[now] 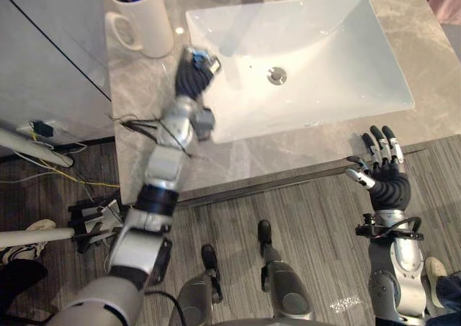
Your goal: Organize washtable
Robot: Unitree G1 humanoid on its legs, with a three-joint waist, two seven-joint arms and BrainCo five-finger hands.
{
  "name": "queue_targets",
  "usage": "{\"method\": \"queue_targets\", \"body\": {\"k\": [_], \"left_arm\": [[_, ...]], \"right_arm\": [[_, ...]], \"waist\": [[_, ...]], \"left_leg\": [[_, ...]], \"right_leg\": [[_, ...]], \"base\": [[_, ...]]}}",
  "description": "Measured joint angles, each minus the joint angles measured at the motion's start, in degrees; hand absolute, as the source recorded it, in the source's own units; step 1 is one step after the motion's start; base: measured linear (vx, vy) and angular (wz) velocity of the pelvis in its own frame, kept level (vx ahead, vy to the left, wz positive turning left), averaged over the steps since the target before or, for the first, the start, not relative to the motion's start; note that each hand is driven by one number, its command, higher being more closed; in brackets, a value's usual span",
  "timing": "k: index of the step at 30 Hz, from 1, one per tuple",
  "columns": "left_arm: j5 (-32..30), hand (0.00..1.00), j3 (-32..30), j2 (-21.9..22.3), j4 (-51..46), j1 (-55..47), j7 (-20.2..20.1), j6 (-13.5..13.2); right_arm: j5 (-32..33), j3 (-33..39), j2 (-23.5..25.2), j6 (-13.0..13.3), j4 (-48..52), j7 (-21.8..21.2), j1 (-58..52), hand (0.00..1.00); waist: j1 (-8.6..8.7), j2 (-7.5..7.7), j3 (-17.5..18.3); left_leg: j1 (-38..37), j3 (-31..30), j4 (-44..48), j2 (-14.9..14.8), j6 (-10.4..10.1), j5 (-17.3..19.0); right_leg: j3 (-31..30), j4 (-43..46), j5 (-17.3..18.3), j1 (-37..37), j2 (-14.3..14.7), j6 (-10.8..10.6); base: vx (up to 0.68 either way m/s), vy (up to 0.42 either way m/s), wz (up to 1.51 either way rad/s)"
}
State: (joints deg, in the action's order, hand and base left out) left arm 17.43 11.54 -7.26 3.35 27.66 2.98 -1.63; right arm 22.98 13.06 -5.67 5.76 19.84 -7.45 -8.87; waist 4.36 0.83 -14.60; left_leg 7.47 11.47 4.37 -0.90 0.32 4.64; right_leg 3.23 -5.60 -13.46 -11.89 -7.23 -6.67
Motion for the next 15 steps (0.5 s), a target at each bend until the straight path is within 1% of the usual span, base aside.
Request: {"method": "queue_targets", "body": {"k": [2, 3, 4, 5, 6, 7, 8, 9, 10, 11, 12, 15], "left_arm": [[4.58, 1.0, 0.01, 1.15, -4.84, -9.68, -2.03, 0.03], [5.12, 1.0, -0.25, 1.13, -6.39, -12.11, -2.34, 0.02], [7.13, 0.0, -1.56, 1.13, -9.6, -17.07, -3.08, -0.11], [8.31, 0.0, -2.86, 1.23, -11.61, -20.68, -3.26, -0.28], [9.77, 0.0, -4.76, 1.85, -13.83, -25.39, -3.63, -0.73], [10.45, 0.0, -5.56, 2.22, -15.0, -27.97, -3.96, -0.99], [11.94, 0.0, -7.49, 3.33, -17.5, -33.14, -4.43, -1.68], [13.08, 0.0, -9.11, 4.74, -19.2, -37.38, -4.93, -2.59], [13.49, 0.0, -9.82, 5.42, -19.75, -39.29, -5.4, -3.06], [14.19, 0.0, -10.51, 6.68, -20.13, -42.74, -5.78, -3.84], [15.71, 0.0, -12.1, 8.16, -20.33, -46.19, -6.72, -4.03], [16.21, 0.0, -12.37, 10.73, -20.01, -53.03, -8.26, -4.55]], "right_arm": [[-0.57, 0.19, 0.03, -0.09, -1.53, 0.17, -0.59, 0.0], [-0.68, 0.28, 0.1, -0.09, -1.63, 0.25, -0.71, 0.0], [-1.09, 0.52, 0.55, -0.08, -1.74, 0.44, -1.86, 0.0], [-1.11, 0.78, 1.0, 0.04, -2.04, 0.73, -2.34, 0.0], [-1.26, 1.73, 1.37, 0.2, -3.58, 1.09, -2.7, 0.0], [-1.41, 2.52, 1.91, 0.21, -4.4, 1.17, -3.24, 0.0], [-1.64, 4.09, 3.28, 0.29, -5.94, 1.31, -4.35, 0.0], [-1.55, 5.27, 4.85, 0.62, -6.9, 1.44, -6.05, 0.0], [-1.48, 5.55, 5.49, 0.89, -7.34, 1.42, -7.03, 0.0], [-1.1, 5.65, 6.71, 1.01, -8.13, 1.43, -9.37, 0.0], [-0.6, 5.61, 8.22, 1.28, -8.91, 1.11, -11.59, 0.0], [0.02, 3.56, 11.33, 0.77, -10.7, 0.75, -18.47, 0.0]], "waist": [[-0.37, -1.72, 1.76], [-0.45, -1.94, 2.25], [-0.71, -1.97, 3.54], [-0.74, -1.87, 4.09], [-0.67, -2.35, 4.69], [-0.72, -2.54, 5.38], [-0.96, -2.83, 6.01], [-1.59, -2.97, 6.59], [-1.79, -2.98, 6.98], [-2.14, -2.88, 8.29], [-2.13, -2.65, 8.86], [-2.2, -2.04, 9.72]], "left_leg": [[-2.35, -0.56, -0.75, 0.0, -0.03, 0.03], [-2.72, -0.7, -0.93, 0.08, -0.03, 0.03], [-3.24, -0.76, -1.48, 0.42, -0.04, 0.03], [-3.66, -1.25, -1.51, 0.8, -0.06, 0.03], [-4.43, -1.81, -1.75, 0.79, -0.08, 0.02], [-4.65, -1.91, -1.99, 0.78, -0.14, -0.01], [-5.6, -2.05, -2.4, 0.75, -0.21, -0.05], [-6.4, -2.0, -2.54, 0.74, -0.22, -0.02], [-6.68, -2.0, -2.58, 0.76, -0.22, -0.01], [-6.91, -2.0, -2.95, 0.82, -0.21, -0.02], [-7.71, -2.0, -3.49, 0.86, -0.2, -0.03], [-9.58, -1.99, -3.82, 0.81, -0.13, 0.07]], "right_leg": [[1.03, 0.0, 0.87, 2.42, -0.01, 0.12], [1.4, 0.0, 1.28, 2.78, -0.1, 0.21], [1.54, 0.0, 2.45, 3.11, -0.4, 0.34], [1.71, 0.0, 3.89, 3.88, -0.81, 0.49], [2.27, 0.0, 4.27, 4.79, -0.83, 0.53], [2.53, 0.0, 4.43, 4.94, -0.8, 0.53], [2.89, 0.0, 4.71, 5.81, -0.75, 0.49], [2.88, 0.0, 4.97, 6.47, -0.73, 0.46], [2.89, 0.0, 5.07, 6.69, -0.76, 0.39], [2.91, 0.0, 5.18, 6.74, -0.8, 0.32], [2.92, 0.0, 5.37, 7.3, -0.82, 0.28], [3.13, 0.0, 5.94, 9.23, -0.84, 0.36]], "base": [[0.04, 0.0, 0.11], [0.01, -0.012, 0.1], [0.01, -0.014, 0.14], [0.01, -0.03, 0.21], [0.0, -0.028, 0.23], [0.01, -0.034, 0.16], [0.01, -0.024, 0.03], [0.0, 0.0, 0.0], [0.0, 0.0, 0.0], [0.0, 0.0, 0.0], [0.03, -0.011, 0.01], [0.02, -0.005, 0.02]]}}
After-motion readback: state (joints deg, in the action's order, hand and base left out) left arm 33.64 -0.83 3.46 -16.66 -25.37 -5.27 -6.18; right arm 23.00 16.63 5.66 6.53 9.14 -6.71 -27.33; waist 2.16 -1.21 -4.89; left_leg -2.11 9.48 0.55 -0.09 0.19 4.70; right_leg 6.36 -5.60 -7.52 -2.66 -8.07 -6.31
